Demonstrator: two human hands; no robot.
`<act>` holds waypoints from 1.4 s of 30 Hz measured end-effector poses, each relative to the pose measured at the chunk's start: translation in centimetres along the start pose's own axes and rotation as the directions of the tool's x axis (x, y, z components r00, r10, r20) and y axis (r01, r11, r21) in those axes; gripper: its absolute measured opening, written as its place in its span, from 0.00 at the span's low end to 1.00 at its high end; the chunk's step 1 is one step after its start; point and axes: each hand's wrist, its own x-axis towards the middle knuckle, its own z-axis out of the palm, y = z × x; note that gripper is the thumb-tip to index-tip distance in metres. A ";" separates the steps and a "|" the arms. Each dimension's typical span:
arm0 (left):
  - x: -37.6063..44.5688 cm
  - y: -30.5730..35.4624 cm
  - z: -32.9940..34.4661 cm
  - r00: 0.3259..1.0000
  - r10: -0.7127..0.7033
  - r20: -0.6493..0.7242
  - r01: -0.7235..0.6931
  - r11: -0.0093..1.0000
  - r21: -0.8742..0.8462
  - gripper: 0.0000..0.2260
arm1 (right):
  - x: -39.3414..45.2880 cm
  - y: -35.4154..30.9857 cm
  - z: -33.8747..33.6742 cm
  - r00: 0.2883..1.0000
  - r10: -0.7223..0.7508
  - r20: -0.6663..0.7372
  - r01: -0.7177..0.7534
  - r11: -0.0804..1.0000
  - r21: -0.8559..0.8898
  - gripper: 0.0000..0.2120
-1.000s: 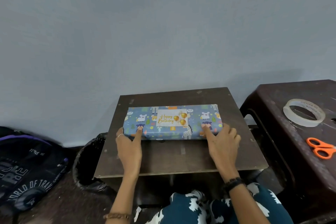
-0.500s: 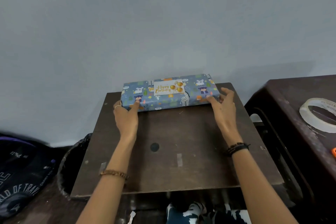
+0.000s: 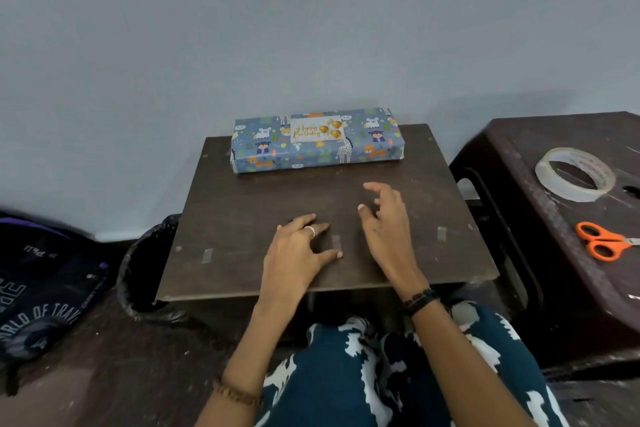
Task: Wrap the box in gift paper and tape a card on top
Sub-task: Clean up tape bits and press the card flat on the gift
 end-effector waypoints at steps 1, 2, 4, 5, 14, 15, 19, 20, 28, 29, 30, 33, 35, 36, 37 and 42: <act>0.0 0.2 -0.2 1.000 -0.005 0.025 0.004 0.999 0.031 0.26 | -1.0 0.0 -0.4 0.999 0.004 0.032 -0.004 1.000 -0.003 0.15; -0.1 0.4 -0.3 0.999 -0.009 0.046 0.006 0.998 0.062 0.27 | -1.9 0.1 -0.8 0.998 0.013 0.058 -0.013 1.000 -0.008 0.14; -0.3 0.7 -0.5 0.998 -0.019 0.063 0.012 0.994 0.112 0.27 | -3.5 0.2 -1.5 0.994 0.038 0.100 -0.037 0.999 -0.010 0.13; -0.4 0.9 -0.5 0.998 -0.023 0.063 0.014 0.992 0.129 0.27 | -4.0 0.3 -1.8 0.993 0.050 0.111 -0.050 0.999 -0.005 0.12; -0.1 1.8 -1.2 0.990 -0.063 0.124 0.040 0.983 0.180 0.24 | -3.8 0.5 -2.3 0.992 0.100 0.075 -0.101 0.995 0.016 0.09; 0.0 1.8 -1.2 0.990 -0.067 0.127 0.043 0.982 0.183 0.24 | -3.9 0.5 -2.2 0.993 0.095 0.072 -0.096 0.995 0.011 0.09; 0.1 1.7 -0.9 0.991 -0.051 0.127 0.023 0.977 0.212 0.23 | -3.8 0.4 -1.4 0.996 0.064 0.064 -0.063 0.998 -0.023 0.09; 0.1 1.7 -0.8 0.991 -0.039 0.128 0.010 0.974 0.225 0.23 | -3.8 0.4 -1.3 0.996 0.059 0.063 -0.057 0.998 -0.027 0.09; -0.4 0.8 -0.1 0.993 0.050 0.107 -0.081 0.948 0.308 0.18 | -3.6 0.5 -1.2 0.997 0.051 0.059 -0.050 0.998 -0.024 0.08; -0.5 0.7 0.0 0.994 0.052 0.099 -0.078 0.957 0.279 0.18 | -3.6 0.5 -1.2 0.997 0.054 0.060 -0.053 0.998 -0.020 0.08; -0.7 0.7 0.0 0.995 0.044 0.089 -0.063 0.973 0.221 0.17 | -3.5 0.5 -1.2 0.996 0.056 0.062 -0.056 0.998 -0.014 0.08; -0.9 0.9 -0.3 0.997 0.015 0.081 -0.018 0.999 0.035 0.16 | -3.4 0.4 -1.2 0.995 0.063 0.071 -0.063 0.998 -0.008 0.09; -0.9 1.0 -0.4 0.996 0.008 0.089 -0.010 1.000 0.020 0.14 | -3.3 0.4 -1.2 0.995 0.068 0.075 -0.068 0.998 -0.008 0.09; -0.9 0.9 -0.3 0.996 0.005 0.086 -0.007 1.000 0.015 0.13 | -3.2 0.3 -1.1 0.995 0.071 0.076 -0.070 0.997 -0.011 0.08; -0.9 1.0 -0.2 0.997 0.000 0.081 -0.001 1.000 0.008 0.11 | -3.2 0.3 -1.1 0.994 0.072 0.076 -0.071 0.997 -0.016 0.08; -1.5 1.2 0.8 0.999 0.040 0.025 -0.040 0.999 0.016 0.05 | -3.1 0.3 -1.3 0.993 0.080 0.085 -0.079 0.997 -0.015 0.09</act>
